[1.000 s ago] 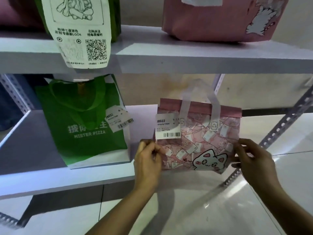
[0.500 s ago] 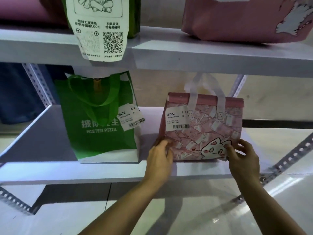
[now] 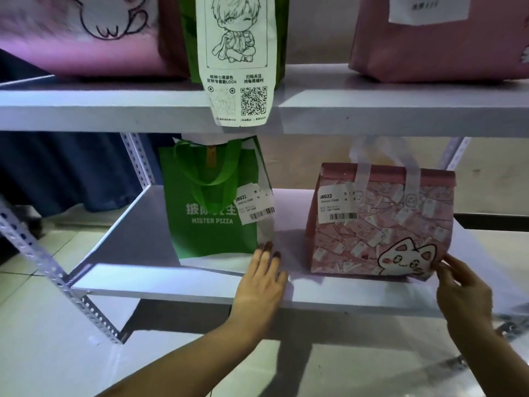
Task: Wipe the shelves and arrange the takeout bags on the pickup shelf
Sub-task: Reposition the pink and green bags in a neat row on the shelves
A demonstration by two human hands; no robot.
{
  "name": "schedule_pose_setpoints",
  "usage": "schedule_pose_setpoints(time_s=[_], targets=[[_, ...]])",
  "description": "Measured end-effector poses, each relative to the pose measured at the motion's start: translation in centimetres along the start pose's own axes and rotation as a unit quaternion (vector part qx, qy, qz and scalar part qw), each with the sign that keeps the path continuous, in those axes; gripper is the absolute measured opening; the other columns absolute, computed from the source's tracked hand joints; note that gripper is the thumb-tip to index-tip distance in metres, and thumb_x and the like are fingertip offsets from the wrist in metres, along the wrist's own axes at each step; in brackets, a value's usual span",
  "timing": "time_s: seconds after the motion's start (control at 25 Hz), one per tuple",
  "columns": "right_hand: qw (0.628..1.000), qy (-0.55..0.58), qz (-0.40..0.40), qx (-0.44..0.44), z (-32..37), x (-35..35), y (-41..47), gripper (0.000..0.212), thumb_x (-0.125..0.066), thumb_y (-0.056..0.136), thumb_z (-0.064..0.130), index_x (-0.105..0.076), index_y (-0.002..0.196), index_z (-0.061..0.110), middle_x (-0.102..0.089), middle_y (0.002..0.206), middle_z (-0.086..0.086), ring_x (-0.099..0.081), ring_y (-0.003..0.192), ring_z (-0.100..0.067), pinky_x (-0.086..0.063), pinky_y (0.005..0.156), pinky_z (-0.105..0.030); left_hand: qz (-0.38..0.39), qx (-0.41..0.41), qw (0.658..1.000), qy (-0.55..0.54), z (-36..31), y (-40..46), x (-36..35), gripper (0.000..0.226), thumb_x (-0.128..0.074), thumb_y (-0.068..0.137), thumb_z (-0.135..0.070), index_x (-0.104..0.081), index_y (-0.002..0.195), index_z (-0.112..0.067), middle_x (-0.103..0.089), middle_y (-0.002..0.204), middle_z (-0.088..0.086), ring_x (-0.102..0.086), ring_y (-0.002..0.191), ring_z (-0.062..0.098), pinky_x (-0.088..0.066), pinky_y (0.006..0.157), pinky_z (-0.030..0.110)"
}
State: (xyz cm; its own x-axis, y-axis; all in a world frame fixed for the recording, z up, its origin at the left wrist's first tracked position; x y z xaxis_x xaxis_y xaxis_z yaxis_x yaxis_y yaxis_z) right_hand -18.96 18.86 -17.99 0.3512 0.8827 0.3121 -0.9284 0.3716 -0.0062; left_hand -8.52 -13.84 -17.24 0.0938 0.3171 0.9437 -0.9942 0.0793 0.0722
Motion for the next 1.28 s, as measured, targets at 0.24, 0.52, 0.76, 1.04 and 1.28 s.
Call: schedule_pose_setpoints(time_s=[0.24,0.52,0.76,1.04,1.28], targets=[[0.999,0.020,0.011,-0.022,-0.3,-0.7,-0.7,0.038,-0.052,0.105,0.033,-0.056,0.142,0.027,-0.062,0.135,-0.014,-0.059,0.121,-0.038,-0.051,0.100,-0.059,-0.034,-0.027,0.999,-0.033,1.0,-1.1,-0.1,0.058,-0.068,0.087,-0.011,-0.047,0.141,-0.016,-0.030,0.160,0.017,-0.014,0.152,0.038,-0.002,0.124,0.050],[0.998,0.008,-0.056,-0.010,-0.2,-0.1,-0.7,0.028,-0.056,0.103,0.030,-0.062,0.129,0.023,-0.068,0.125,-0.014,-0.066,0.108,-0.036,-0.053,0.096,-0.060,-0.165,0.059,0.948,-0.265,4.7,-5.0,0.9,0.010,-0.059,0.094,-0.023,-0.057,0.103,-0.025,-0.054,0.107,-0.007,-0.050,0.091,0.017,-0.047,0.077,0.028],[0.998,0.051,-0.023,0.013,0.9,-0.9,-1.5,0.020,-0.059,0.101,0.024,-0.062,0.120,0.017,-0.072,0.105,-0.015,-0.073,0.089,-0.027,-0.058,0.090,-0.053,-0.130,0.051,0.954,-0.267,5.6,-2.4,-0.5,0.034,-0.038,0.097,-0.032,-0.054,0.124,-0.020,-0.051,0.121,-0.002,-0.047,0.103,0.020,-0.041,0.091,0.032],[0.998,0.016,0.001,0.056,3.2,-0.9,-3.8,0.012,-0.064,0.098,0.020,-0.066,0.104,0.030,-0.076,0.087,0.001,-0.074,0.088,-0.023,-0.056,0.093,-0.057,-0.134,0.014,0.950,-0.281,5.1,-2.0,1.5,0.024,-0.048,0.096,-0.025,-0.059,0.117,-0.021,-0.053,0.119,-0.005,-0.048,0.107,0.019,-0.043,0.094,0.031],[0.926,-0.053,-0.039,0.373,16.1,-0.4,-10.6,0.007,-0.063,0.095,0.021,-0.065,0.102,0.019,-0.069,0.080,0.000,-0.068,0.067,-0.017,-0.063,0.070,-0.027,-0.363,-0.068,0.880,-0.300,7.5,-5.4,16.1,0.022,-0.058,0.085,-0.006,-0.068,0.102,-0.017,-0.064,0.110,-0.004,-0.053,0.104,0.015,-0.044,0.090,0.028]])
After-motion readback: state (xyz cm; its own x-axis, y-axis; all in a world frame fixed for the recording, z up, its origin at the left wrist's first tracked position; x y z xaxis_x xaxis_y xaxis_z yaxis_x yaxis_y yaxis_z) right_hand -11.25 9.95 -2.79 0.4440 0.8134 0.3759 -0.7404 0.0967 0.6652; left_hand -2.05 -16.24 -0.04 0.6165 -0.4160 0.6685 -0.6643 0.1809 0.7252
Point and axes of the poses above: each hand's wrist, its own y-axis towards the middle knuckle, its own x-axis out of the back of the hand, z = x × y, the point moved 6 cm from there along y, towards the middle knuckle
